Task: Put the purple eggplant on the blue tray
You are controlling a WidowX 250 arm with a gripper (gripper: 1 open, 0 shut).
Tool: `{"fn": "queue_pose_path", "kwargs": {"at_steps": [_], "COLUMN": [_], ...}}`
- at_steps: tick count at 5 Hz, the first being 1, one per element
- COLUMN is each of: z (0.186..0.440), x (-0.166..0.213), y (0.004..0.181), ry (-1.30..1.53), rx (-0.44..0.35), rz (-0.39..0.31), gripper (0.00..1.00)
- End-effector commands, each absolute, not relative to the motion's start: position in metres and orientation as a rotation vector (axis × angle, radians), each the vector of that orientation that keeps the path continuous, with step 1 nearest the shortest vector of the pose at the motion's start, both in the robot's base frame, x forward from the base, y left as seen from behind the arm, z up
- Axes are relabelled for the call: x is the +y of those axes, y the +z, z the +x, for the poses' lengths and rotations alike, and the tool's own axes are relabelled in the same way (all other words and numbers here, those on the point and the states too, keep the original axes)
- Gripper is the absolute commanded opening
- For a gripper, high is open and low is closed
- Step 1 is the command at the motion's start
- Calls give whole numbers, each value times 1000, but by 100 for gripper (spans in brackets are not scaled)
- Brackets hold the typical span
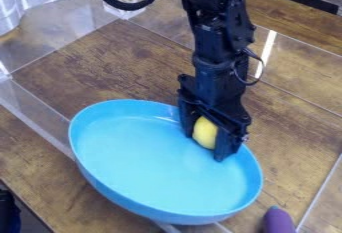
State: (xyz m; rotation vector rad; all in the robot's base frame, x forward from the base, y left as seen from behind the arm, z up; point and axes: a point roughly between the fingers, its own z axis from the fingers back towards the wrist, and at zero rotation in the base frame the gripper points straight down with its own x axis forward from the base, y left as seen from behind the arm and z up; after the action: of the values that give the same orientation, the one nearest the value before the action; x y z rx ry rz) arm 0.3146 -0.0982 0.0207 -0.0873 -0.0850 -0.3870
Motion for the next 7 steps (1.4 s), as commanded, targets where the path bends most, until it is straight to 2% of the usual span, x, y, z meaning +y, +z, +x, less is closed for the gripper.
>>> {"fn": "queue_pose_path", "kwargs": {"at_steps": [1, 2, 7], "z": [296, 292, 278], "x": [-116, -123, -127], "y": [0, -3, -3], "ry": [-454, -474, -518], "rx": [-31, -30, -7], "rz": [-96, -102, -100], "gripper": [100, 0, 0]}}
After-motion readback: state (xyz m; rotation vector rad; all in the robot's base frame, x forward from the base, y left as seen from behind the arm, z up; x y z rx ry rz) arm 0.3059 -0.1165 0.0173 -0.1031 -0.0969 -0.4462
